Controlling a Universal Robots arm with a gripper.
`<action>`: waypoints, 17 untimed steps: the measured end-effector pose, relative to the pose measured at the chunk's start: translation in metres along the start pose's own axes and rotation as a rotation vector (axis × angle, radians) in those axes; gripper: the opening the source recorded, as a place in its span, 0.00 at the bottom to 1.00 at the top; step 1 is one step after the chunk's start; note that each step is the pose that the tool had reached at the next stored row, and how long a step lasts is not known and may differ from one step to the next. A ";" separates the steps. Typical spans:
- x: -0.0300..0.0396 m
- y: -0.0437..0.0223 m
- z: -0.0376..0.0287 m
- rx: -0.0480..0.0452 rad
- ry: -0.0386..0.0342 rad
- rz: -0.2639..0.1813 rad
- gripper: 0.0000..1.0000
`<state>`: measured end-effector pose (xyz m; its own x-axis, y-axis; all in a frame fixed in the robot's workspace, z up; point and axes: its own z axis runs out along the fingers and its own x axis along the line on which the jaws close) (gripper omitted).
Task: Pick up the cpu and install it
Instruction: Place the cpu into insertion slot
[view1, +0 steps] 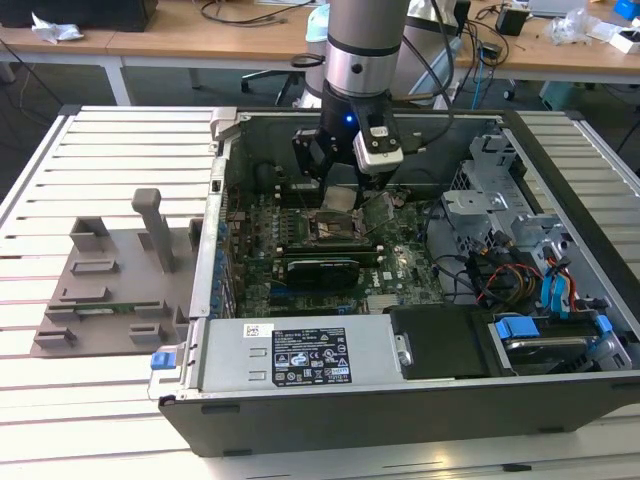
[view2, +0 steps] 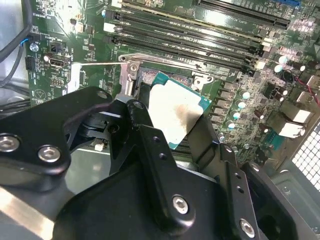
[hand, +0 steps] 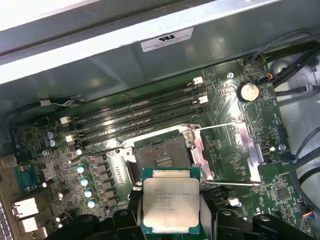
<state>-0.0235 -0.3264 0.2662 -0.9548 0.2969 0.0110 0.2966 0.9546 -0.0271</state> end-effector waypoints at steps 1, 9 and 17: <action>0.0000 0.0000 0.0001 0.0001 0.0002 0.008 0.55; 0.0000 0.0000 0.0006 -0.0003 0.0026 0.102 0.55; 0.0000 0.0000 0.0010 -0.0009 0.0039 0.152 0.55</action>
<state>-0.0235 -0.3264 0.2652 -0.8987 0.4384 0.0107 0.4380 0.8985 -0.0279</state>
